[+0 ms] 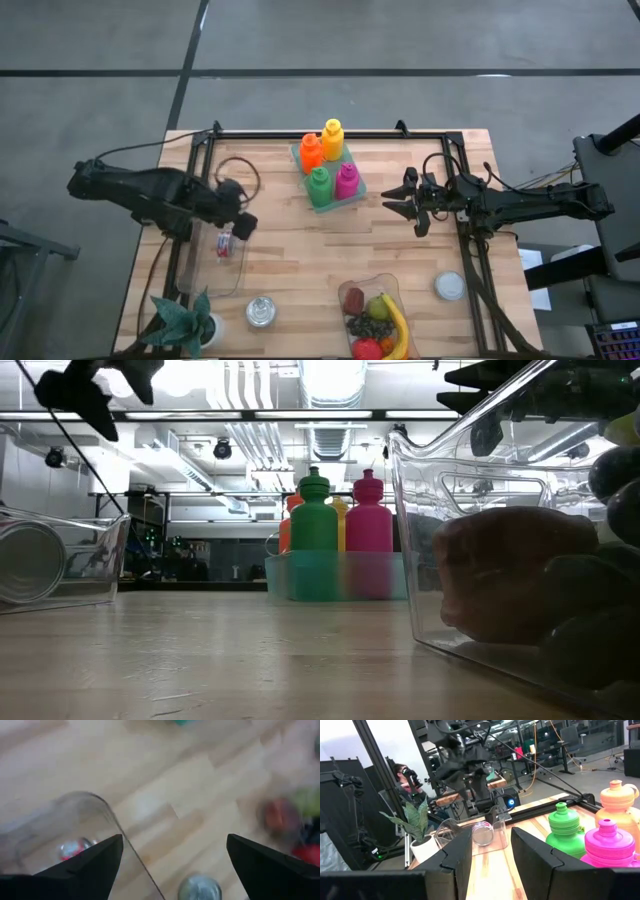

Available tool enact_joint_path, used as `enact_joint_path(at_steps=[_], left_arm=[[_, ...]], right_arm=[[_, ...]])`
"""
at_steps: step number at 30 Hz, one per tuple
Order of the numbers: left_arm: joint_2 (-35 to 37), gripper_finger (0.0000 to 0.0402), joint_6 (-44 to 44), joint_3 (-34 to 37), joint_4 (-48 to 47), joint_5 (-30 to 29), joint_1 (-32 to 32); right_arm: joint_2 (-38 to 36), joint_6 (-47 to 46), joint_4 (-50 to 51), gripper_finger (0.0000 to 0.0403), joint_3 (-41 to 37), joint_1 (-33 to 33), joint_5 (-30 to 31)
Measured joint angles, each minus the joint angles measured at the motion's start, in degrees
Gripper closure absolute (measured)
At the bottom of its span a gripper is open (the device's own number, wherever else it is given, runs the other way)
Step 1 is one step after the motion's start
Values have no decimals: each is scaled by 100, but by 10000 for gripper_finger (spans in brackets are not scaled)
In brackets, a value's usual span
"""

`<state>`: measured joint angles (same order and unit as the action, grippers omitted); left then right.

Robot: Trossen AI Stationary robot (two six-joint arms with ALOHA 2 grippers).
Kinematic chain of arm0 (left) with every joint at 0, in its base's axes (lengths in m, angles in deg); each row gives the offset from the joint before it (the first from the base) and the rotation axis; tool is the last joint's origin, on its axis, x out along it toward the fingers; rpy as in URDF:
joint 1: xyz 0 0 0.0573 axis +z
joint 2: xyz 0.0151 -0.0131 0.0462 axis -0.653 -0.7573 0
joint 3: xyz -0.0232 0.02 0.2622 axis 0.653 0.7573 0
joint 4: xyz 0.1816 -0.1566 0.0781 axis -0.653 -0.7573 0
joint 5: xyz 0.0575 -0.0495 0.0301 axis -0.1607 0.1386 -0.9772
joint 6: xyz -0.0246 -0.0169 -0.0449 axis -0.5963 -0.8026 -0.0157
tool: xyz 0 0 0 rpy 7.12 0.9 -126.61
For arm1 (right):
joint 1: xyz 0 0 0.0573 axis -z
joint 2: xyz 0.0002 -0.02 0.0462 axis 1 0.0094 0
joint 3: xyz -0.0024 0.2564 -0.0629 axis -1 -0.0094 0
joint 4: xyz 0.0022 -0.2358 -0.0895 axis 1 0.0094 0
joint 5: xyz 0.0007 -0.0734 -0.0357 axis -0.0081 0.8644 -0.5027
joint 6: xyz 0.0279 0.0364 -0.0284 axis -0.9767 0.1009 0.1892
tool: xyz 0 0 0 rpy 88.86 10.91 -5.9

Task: Pick & Place Food Item
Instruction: Put the green tuna into the top transparent bin

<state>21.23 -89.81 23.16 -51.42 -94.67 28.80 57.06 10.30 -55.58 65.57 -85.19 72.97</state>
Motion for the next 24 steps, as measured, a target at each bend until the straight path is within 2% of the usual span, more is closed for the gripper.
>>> enact_joint_path(at_steps=[6,11,16,24], left_arm=[[-944,39,823,-463,197,987,-4],[-1671,39,872,-758,215,1847,-23],[-2185,39,201,-756,537,2443,-305],[-2738,39,-1382,-763,1593,2486,-1051]], right_arm=[[0,0,2,269,0,0,-2],[0,0,0,269,0,0,-1],[0,0,2,269,0,0,0],[0,0,0,269,0,0,0]])
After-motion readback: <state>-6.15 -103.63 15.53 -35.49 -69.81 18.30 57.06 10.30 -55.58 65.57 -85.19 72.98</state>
